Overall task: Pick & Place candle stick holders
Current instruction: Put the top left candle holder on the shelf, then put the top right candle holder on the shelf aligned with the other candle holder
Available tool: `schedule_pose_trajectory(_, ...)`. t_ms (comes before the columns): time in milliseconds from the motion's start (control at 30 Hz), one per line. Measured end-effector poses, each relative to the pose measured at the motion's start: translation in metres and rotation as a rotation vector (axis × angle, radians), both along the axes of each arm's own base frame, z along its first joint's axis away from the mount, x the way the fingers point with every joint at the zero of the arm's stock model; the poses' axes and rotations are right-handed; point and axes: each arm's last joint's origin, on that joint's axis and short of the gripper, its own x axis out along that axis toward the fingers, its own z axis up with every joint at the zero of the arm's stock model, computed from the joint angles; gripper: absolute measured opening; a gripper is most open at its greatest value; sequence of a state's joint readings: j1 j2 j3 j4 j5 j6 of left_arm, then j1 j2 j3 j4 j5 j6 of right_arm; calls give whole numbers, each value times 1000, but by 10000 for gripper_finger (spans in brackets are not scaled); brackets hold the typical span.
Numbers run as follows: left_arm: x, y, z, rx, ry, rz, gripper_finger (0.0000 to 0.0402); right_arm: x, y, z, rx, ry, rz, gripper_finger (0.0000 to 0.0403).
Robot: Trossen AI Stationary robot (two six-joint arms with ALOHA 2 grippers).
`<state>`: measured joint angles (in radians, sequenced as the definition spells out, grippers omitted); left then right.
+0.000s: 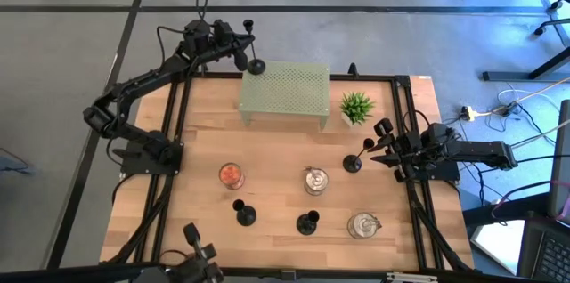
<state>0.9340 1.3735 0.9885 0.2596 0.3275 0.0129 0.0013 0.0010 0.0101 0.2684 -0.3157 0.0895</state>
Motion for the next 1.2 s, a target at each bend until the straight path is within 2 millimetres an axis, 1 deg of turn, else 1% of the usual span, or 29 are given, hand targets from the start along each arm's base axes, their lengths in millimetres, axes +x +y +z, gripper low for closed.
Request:
schedule_pose_trajectory(467, 0, -1, -3, -22, 26, -4, 67, 0, 0, 0, 0, 3, 0, 104)
schedule_pose_trajectory(667, 0, -1, -4, -26, 28, -7, 96, 0, 0, 0, 0, 3, 0, 104)
schedule_pose_trajectory(767, -1, -4, -4, -45, 36, -40, 111, 0, 0, 0, 0, 3, 0, 104)
schedule_pose_trajectory(900, -4, -9, 1, -52, 38, -58, 127, 0, 0, 0, 0, 3, 0, 104)
schedule_pose_trajectory(1000, -9, -16, 10, -32, 24, -59, 132, 0, 0, 0, 0, 3, 0, 104)
schedule_pose_trajectory(1100, -14, -27, 20, -17, 16, -71, 132, 0, 0, 0, 0, 3, 0, 104)
schedule_pose_trajectory(1200, -18, -43, 27, -8, 50, -101, 132, 0, 0, 0, -1, 2, 0, 104)
